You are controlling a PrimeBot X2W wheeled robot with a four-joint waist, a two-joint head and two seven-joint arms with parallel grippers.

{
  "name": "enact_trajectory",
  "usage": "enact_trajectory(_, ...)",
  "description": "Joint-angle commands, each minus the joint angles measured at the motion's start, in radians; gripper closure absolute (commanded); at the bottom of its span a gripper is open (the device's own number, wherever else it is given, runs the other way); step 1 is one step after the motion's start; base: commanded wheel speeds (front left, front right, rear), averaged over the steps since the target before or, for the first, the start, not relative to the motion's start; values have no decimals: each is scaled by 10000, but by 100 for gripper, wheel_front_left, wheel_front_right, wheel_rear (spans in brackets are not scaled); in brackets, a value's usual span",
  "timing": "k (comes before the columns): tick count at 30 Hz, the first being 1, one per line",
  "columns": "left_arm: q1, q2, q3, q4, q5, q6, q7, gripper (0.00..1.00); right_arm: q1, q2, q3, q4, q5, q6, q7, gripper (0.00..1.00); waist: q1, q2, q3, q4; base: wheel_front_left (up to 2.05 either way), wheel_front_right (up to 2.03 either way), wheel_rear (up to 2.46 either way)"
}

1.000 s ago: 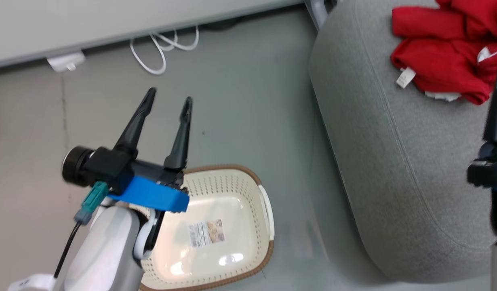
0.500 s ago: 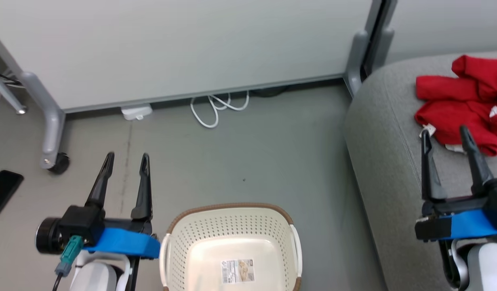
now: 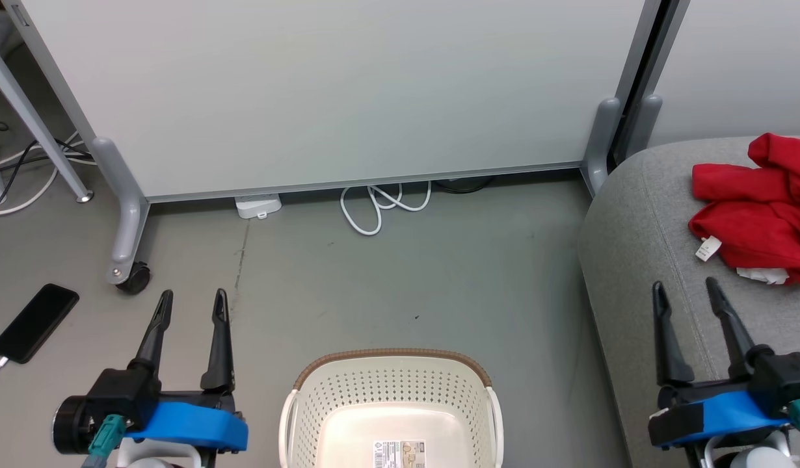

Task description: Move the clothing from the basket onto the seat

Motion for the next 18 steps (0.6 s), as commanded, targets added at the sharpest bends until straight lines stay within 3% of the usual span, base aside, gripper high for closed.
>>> enact_trajectory(1, 97, -19, 121, 28, 31, -40, -47, 0, 172, 42, 53, 45, 55, 3, -3, 0, 2, -1, 5, -8, 0, 0, 0)
enact_trajectory(18, 325, -218, 416, 123, 216, -194, -48, 0, 295, 88, 379, 421, 433, 3, -3, 0, 2, -1, -146, 116, 0, 0, 0)
